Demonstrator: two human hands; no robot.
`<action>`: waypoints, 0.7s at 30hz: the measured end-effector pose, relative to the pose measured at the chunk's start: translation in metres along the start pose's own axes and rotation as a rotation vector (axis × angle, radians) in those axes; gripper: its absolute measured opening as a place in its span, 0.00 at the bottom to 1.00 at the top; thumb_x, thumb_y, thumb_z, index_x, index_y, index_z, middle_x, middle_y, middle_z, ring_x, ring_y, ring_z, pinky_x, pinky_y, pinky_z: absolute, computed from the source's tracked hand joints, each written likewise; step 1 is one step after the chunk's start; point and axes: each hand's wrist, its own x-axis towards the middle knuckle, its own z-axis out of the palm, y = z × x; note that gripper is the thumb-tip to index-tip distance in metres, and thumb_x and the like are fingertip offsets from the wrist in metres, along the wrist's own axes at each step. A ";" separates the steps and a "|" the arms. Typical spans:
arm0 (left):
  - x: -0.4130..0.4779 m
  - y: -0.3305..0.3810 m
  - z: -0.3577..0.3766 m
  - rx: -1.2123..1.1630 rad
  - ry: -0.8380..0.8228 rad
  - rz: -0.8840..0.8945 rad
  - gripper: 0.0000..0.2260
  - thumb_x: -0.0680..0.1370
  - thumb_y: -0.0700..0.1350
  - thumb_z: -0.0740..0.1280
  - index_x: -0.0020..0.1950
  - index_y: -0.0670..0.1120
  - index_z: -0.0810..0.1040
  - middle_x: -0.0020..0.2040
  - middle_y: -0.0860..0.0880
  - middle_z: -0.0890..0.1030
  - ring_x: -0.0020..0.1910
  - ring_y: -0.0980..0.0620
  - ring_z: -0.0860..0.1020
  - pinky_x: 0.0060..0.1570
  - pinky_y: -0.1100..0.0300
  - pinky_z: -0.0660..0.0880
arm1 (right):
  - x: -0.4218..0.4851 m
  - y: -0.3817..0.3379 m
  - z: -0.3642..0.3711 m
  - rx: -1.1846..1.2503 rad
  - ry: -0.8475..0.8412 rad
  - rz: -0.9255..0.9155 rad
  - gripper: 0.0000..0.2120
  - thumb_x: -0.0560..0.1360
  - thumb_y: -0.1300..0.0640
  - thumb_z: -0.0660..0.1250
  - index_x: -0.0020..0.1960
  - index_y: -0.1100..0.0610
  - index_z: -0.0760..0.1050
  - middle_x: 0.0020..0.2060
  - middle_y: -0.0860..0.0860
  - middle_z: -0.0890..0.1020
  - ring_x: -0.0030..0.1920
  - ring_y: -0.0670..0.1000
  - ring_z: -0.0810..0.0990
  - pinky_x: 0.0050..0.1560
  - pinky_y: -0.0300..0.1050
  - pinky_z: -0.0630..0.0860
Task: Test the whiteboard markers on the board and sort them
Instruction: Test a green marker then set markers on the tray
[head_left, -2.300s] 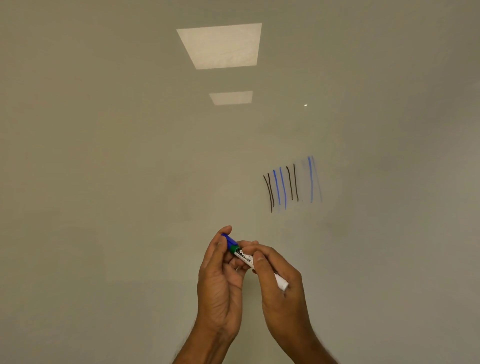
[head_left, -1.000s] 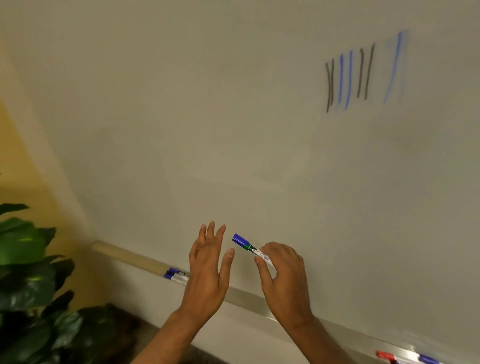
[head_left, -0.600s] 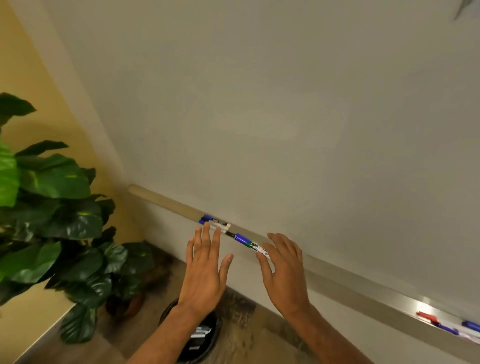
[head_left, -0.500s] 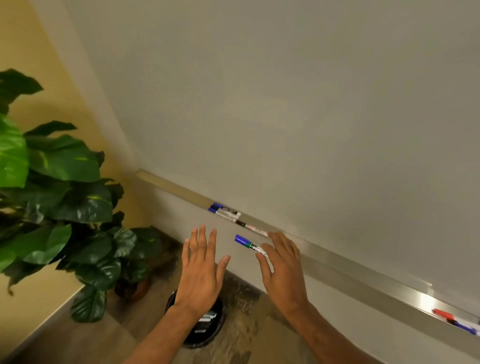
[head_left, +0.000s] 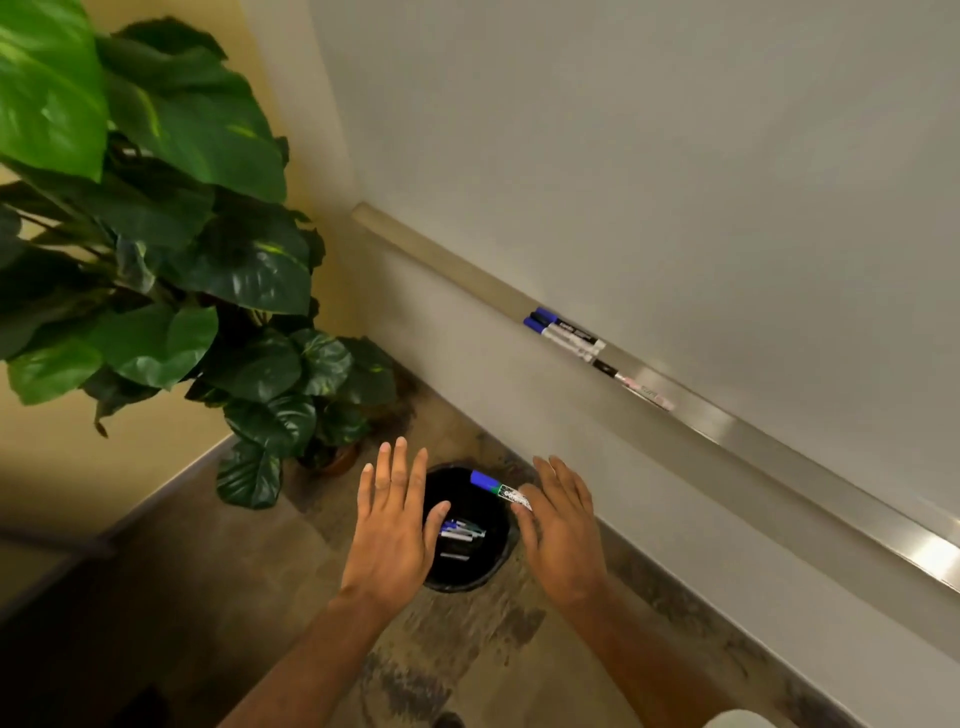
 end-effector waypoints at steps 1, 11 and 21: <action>-0.001 -0.006 0.008 0.004 -0.010 -0.012 0.30 0.86 0.59 0.46 0.83 0.43 0.55 0.83 0.41 0.51 0.83 0.44 0.45 0.79 0.43 0.49 | 0.001 -0.002 0.011 -0.010 -0.022 -0.001 0.18 0.81 0.49 0.56 0.54 0.56 0.82 0.67 0.56 0.76 0.71 0.57 0.69 0.71 0.55 0.63; 0.006 -0.050 0.066 -0.009 -0.057 -0.040 0.28 0.86 0.57 0.47 0.83 0.43 0.55 0.83 0.40 0.51 0.83 0.43 0.45 0.79 0.42 0.50 | 0.019 -0.016 0.097 -0.117 -0.177 0.000 0.21 0.81 0.49 0.52 0.55 0.55 0.83 0.64 0.57 0.79 0.68 0.58 0.74 0.72 0.50 0.56; 0.006 -0.081 0.104 -0.046 -0.062 -0.090 0.28 0.86 0.55 0.51 0.83 0.43 0.53 0.84 0.42 0.48 0.83 0.45 0.43 0.79 0.43 0.47 | 0.050 -0.016 0.164 -0.210 -0.268 0.027 0.22 0.80 0.43 0.54 0.64 0.54 0.78 0.67 0.57 0.76 0.70 0.60 0.71 0.70 0.55 0.57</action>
